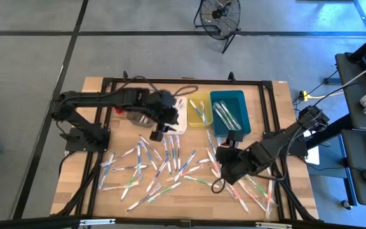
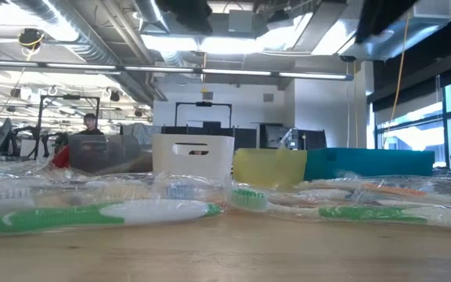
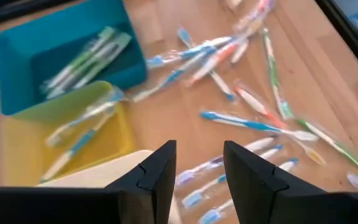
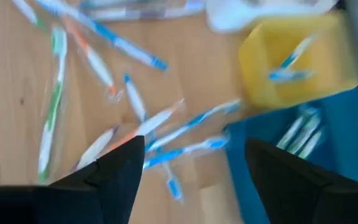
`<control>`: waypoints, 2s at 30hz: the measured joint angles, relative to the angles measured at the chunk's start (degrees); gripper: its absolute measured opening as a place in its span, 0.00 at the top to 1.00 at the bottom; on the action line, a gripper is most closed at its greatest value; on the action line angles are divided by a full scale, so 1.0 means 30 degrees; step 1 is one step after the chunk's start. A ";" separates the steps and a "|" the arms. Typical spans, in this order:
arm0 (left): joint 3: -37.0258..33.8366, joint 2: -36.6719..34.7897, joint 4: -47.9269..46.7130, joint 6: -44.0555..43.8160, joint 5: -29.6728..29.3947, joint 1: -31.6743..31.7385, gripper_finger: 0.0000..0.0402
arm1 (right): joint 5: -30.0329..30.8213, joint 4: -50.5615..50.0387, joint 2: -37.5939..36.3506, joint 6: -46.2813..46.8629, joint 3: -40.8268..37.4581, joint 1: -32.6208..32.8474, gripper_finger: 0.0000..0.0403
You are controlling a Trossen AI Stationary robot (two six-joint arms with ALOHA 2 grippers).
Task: Pick & Place Toothbrushes
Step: Put the orange toothbrush into the black bin
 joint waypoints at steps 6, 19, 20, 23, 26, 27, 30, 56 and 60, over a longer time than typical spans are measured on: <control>-0.3931 -0.1456 0.4037 -0.1221 0.0001 -0.1286 0.68 | -0.2908 0.1217 0.0000 -0.0138 -0.1817 -0.1033 0.33; -0.9160 -0.3166 1.1946 -0.4997 -0.2928 -0.3594 0.68 | -0.7261 0.6774 0.0007 -0.0094 -0.5188 -0.2122 0.28; -0.9241 -0.3166 1.2149 -0.5150 -0.3054 -0.3715 0.68 | -0.7480 0.7165 0.0007 -0.0090 -0.5361 -0.2139 0.28; -0.9276 -0.3005 1.2752 -0.5483 -0.3291 -0.4084 0.68 | -0.8028 0.8125 0.0007 0.0325 -0.5890 -0.2136 0.29; -0.9306 -0.3005 1.3350 -0.5817 -0.3612 -0.4584 0.68 | -0.8057 0.8619 0.0007 0.1150 -0.6480 -0.2136 0.31; -0.9306 -0.3013 1.3535 -0.5844 -0.3793 -0.4753 0.68 | -0.8051 0.8676 0.0007 0.1465 -0.6712 -0.2140 0.31; -0.9306 -0.3005 1.4029 -0.6063 -0.4433 -0.5276 0.68 | -0.8065 0.9020 0.0007 0.2077 -0.7337 -0.2151 0.33; -0.9299 -0.2998 1.4136 -0.6890 -0.7371 -0.8535 0.68 | -0.8992 1.1350 0.2642 0.6445 -0.7665 -0.2537 0.33; -0.9299 -0.2998 1.4268 -0.7141 -0.7421 -0.8962 0.68 | -0.9317 1.1625 0.3261 0.6512 -0.7665 -0.2537 0.35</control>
